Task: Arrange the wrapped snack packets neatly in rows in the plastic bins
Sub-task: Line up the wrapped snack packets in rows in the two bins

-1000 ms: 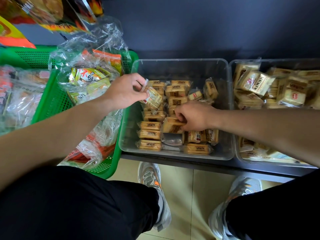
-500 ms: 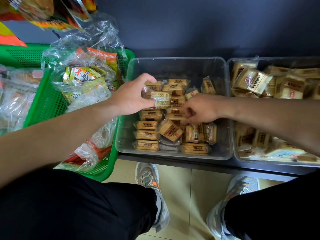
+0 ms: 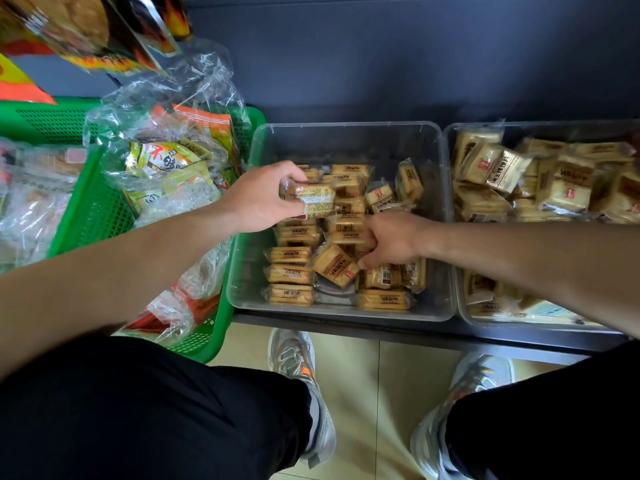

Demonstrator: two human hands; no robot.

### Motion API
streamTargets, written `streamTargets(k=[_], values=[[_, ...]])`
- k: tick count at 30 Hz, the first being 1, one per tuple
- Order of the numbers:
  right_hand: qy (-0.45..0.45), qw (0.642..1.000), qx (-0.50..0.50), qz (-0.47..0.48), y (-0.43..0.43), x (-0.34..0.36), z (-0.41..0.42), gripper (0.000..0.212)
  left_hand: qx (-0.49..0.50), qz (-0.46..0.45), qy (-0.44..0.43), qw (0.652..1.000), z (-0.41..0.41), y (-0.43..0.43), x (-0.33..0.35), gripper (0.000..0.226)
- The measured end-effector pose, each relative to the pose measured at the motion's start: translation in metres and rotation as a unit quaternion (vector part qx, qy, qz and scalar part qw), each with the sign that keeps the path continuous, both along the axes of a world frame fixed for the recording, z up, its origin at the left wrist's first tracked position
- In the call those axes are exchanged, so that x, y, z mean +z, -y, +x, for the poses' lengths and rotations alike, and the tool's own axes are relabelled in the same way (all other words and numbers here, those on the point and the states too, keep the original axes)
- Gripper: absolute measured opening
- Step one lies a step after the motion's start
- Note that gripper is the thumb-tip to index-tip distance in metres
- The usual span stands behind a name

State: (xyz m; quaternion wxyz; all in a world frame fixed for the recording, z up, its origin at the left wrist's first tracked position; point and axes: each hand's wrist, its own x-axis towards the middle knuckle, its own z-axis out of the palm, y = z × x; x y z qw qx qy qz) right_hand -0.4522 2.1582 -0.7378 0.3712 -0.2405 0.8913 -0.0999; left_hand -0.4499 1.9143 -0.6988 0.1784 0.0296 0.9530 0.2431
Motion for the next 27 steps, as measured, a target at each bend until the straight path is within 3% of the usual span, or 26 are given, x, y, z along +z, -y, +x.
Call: streamTargets(k=[5,9,11,17,24,27], values=[[0.033,0.999,-0.032,-0.017,0.004,0.009,-0.006,0.014,0.011,0.012,-0.003,1.000,0.000,0.003,0.001,0.046],[-0.009,0.995,-0.068,-0.073,-0.001,0.043,-0.028,0.006,0.023,0.019,-0.009,1.000,0.000,0.003,0.004,0.046],[-0.032,0.999,-0.027,-0.035,-0.003,0.048,-0.028,0.006,0.021,0.015,-0.006,1.000,0.001,0.003,0.004,0.046],[0.016,0.997,0.048,0.064,0.004,0.022,0.004,0.035,0.020,0.011,-0.001,1.000,0.001,0.001,0.004,0.046],[-0.003,0.997,-0.049,-0.053,0.002,0.038,-0.018,0.005,0.017,0.017,-0.006,1.000,0.000,0.003,0.000,0.045],[-0.040,0.997,-0.040,-0.058,-0.007,0.051,-0.029,0.009,0.021,0.021,-0.005,1.000,-0.001,0.004,-0.001,0.046]])
